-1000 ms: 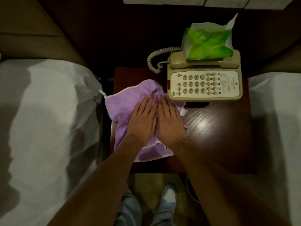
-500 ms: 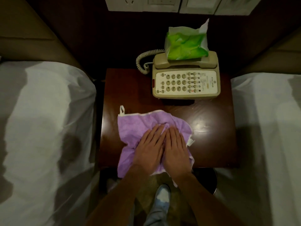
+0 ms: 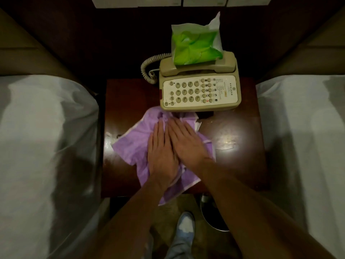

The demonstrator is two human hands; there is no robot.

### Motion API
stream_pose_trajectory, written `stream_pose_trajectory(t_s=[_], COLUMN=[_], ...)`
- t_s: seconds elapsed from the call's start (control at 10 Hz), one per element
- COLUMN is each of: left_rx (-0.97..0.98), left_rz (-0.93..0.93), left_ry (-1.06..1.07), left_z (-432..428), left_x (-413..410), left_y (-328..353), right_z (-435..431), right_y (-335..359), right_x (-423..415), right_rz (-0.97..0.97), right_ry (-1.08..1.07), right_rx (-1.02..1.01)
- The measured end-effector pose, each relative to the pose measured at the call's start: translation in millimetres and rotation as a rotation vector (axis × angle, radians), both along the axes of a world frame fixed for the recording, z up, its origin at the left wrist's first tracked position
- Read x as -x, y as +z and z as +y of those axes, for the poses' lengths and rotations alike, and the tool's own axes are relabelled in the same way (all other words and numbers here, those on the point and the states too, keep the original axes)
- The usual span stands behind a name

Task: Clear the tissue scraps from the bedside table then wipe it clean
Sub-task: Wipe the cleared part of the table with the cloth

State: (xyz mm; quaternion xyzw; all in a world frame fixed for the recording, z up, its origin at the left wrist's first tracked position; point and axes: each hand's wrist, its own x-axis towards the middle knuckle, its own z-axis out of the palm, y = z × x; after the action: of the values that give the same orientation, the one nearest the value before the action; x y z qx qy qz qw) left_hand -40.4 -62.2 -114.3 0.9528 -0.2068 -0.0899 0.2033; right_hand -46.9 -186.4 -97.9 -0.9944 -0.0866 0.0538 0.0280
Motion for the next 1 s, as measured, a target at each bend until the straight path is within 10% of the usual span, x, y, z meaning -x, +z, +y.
stream_pose_trajectory(t_s=[0.6,1.0], left_rx=[-0.194,-0.459], left_rz=[-0.201,0.132], left_ry=[-0.404,-0.484], left_z=[-36.2,-5.4], left_x=[-43.2,79.7], left_y=[-0.3,-8.7], right_z=[-30.4,-21.1], right_y=[-6.5,-18.0], right_x=[10.3,150.0], right_rz=[0.009,0.133], right_ry=[-0.459,-0.523], right_rx=[-0.102,-0.164])
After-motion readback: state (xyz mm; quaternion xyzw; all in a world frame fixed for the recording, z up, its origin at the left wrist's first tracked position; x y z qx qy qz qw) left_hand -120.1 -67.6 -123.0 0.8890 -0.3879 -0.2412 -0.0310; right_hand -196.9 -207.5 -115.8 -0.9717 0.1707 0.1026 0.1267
